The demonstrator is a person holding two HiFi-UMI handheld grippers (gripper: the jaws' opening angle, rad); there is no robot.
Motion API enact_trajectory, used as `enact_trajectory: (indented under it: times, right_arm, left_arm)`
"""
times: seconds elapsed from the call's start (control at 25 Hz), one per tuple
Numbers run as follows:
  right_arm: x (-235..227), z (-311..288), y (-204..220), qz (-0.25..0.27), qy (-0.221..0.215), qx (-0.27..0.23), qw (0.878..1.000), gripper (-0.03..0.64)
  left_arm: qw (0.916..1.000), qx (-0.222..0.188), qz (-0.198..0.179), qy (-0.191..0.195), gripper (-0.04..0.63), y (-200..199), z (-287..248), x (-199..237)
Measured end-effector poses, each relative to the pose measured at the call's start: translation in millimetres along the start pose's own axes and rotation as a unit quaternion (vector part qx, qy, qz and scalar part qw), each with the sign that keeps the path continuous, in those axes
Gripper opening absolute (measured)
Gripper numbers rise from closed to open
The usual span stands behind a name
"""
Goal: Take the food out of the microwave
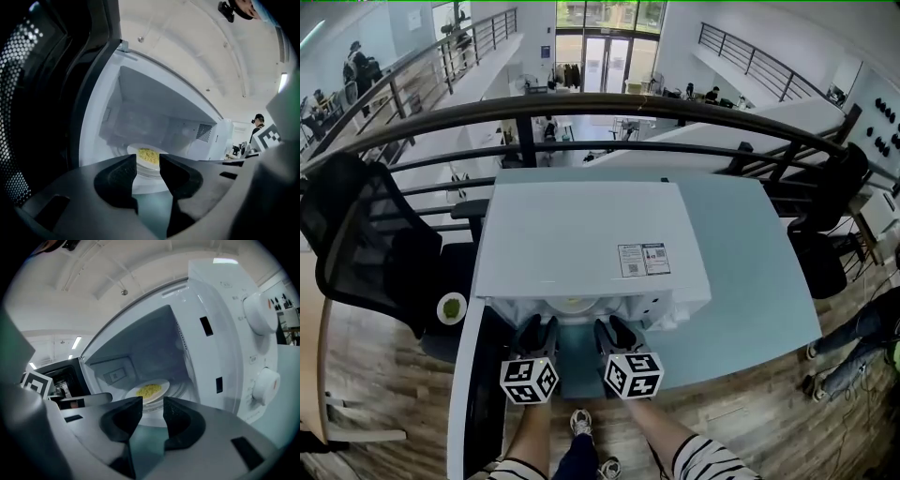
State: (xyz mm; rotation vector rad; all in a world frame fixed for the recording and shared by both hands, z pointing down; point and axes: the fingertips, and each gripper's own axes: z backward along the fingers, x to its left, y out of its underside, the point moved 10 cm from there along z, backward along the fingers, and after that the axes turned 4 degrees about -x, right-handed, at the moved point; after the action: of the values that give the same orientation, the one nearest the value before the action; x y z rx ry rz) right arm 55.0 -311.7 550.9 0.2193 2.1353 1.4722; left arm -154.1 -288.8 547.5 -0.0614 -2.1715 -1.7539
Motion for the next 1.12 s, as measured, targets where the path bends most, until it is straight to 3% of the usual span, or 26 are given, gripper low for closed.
enact_trajectory:
  times: [0.56,0.8,1.12]
  right_arm:
    - [-4,-57,-1,-0.028,0.045,0.016,0.998,0.131]
    - [-4,-66,-4,-0.035,0.058,0.024,0.997,0.13]
    - [-4,-73,-6,-0.034,0.063,0.032,0.997,0.13]
  left_arm:
    - [0.999,0.037,-0.006,-0.024,0.142,-10,-50,19]
    - [0.9973,0.07,0.001,-0.02,0.166,-14,-63,15]
    - [0.9966,0.081,0.007,-0.013,0.166,-6,-64,15]
